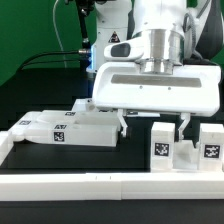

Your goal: Assemble chair

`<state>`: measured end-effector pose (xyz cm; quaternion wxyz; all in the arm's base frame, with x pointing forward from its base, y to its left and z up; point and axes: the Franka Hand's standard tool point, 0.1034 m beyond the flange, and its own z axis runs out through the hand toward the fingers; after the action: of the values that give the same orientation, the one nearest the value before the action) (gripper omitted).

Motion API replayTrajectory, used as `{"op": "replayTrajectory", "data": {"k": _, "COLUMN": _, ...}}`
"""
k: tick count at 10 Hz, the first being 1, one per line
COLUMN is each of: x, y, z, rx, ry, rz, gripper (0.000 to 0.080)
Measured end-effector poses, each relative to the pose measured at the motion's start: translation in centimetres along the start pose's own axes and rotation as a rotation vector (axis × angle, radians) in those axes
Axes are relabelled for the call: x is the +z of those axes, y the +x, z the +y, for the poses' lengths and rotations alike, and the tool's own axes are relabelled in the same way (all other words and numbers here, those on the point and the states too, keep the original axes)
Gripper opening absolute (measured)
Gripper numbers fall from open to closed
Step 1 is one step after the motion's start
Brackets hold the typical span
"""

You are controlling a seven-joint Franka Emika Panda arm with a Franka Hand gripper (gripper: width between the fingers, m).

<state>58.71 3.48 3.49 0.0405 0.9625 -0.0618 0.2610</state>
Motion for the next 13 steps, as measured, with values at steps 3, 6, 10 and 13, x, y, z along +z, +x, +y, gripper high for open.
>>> {"op": "replayTrajectory", "data": {"k": 3, "x": 2.3, "y": -0.5, "z": -1.1, "rx": -0.003, "ry": -0.004, "rz": -0.005, "gripper": 0.0648}}
{"op": "replayTrajectory", "data": {"k": 6, "x": 2.7, "y": -0.5, "z": -1.0, "rx": 0.022, "ry": -0.011, "rz": -0.01, "gripper": 0.0648}}
{"op": "replayTrajectory", "data": {"k": 10, "x": 2.7, "y": -0.4, "z": -1.0, "rx": 0.022, "ry": -0.011, "rz": -0.006, "gripper": 0.032}}
{"op": "replayTrajectory", "data": {"k": 13, "x": 2.7, "y": -0.4, "z": -1.0, "rx": 0.022, "ry": -0.011, "rz": -0.006, "gripper": 0.032}}
